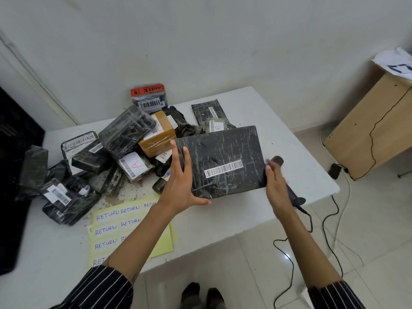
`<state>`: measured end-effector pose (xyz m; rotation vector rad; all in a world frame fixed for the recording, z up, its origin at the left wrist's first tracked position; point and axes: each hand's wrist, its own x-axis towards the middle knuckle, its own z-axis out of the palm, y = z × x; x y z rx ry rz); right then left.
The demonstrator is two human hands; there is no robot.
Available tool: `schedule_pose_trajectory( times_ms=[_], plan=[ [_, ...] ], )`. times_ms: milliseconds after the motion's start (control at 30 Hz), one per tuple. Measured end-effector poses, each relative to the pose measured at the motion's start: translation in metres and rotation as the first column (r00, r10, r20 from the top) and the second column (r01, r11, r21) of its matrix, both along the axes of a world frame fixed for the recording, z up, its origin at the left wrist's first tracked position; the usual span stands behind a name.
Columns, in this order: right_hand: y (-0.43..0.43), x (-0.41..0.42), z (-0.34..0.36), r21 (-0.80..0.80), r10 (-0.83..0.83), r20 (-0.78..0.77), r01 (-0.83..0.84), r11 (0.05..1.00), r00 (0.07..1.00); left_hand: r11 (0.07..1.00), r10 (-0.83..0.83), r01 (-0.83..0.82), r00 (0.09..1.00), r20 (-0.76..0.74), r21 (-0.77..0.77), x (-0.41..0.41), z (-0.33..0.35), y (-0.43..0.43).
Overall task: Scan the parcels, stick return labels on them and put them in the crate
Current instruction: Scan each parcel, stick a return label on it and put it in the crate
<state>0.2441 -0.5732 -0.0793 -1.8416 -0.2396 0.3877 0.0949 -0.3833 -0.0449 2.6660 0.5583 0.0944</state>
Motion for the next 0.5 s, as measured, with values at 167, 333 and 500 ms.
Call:
schedule_pose_trajectory(
  times_ms=[167, 333, 500],
  plan=[
    [-0.003, -0.027, 0.019, 0.093, 0.023, 0.01, -0.024, 0.995, 1.0, 0.997, -0.017, 0.02, 0.999, 0.041, -0.074, -0.012, 0.012, -0.009],
    [-0.021, -0.03, 0.03, -0.031, -0.014, 0.124, 0.018, 0.999, 0.992, 0.986, 0.023, -0.021, 1.0, 0.007, -0.164, -0.031, 0.024, -0.028],
    [-0.006, -0.012, 0.026, -0.182, 0.031, 0.199, 0.006, 0.983, 0.98, 0.959, 0.075, -0.092, 0.994, -0.074, -0.268, -0.025, 0.012, -0.031]
  ],
)
